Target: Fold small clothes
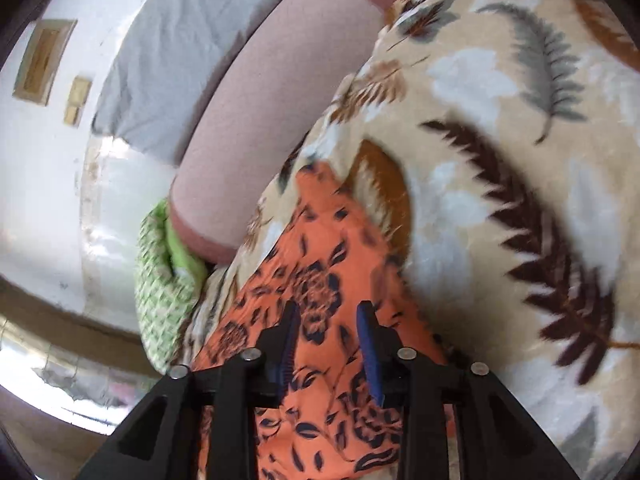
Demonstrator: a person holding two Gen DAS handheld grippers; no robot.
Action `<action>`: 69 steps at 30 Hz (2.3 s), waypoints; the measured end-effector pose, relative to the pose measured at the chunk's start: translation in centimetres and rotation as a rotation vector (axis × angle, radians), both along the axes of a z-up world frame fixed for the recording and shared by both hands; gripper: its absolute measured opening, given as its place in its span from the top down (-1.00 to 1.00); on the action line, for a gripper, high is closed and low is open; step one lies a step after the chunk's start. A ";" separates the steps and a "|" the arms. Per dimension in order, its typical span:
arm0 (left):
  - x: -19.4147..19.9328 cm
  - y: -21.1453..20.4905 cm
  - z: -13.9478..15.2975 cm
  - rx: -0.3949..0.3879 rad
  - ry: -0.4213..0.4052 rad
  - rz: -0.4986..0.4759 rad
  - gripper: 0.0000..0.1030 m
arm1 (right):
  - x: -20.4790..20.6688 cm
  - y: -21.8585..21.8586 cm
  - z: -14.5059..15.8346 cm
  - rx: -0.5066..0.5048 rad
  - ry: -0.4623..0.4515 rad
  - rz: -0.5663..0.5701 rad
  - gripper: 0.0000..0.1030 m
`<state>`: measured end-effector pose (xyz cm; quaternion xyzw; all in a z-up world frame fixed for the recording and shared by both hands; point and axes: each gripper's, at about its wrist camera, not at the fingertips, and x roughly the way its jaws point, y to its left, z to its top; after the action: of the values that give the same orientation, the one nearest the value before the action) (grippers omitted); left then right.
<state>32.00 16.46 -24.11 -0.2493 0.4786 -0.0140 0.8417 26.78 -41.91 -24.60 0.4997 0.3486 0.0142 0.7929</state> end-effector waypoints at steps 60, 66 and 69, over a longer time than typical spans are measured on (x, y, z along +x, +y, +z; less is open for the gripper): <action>-3.7 -4.6 -4.8 -0.434 -0.034 0.107 0.60 | -2.4 8.2 -6.4 0.180 0.081 -0.029 0.60; -4.9 -5.0 -2.3 -0.383 -0.107 0.092 0.72 | -2.8 9.0 -3.3 0.012 -0.002 -0.015 0.71; -6.9 -4.4 -0.8 -0.386 -0.142 0.085 0.76 | -3.9 9.6 -0.8 -0.055 -0.074 -0.001 0.78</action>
<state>25.06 12.03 -24.88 -0.4244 0.3956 -0.0876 0.8098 22.88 -32.35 -25.45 0.4771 0.3191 0.0225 0.8186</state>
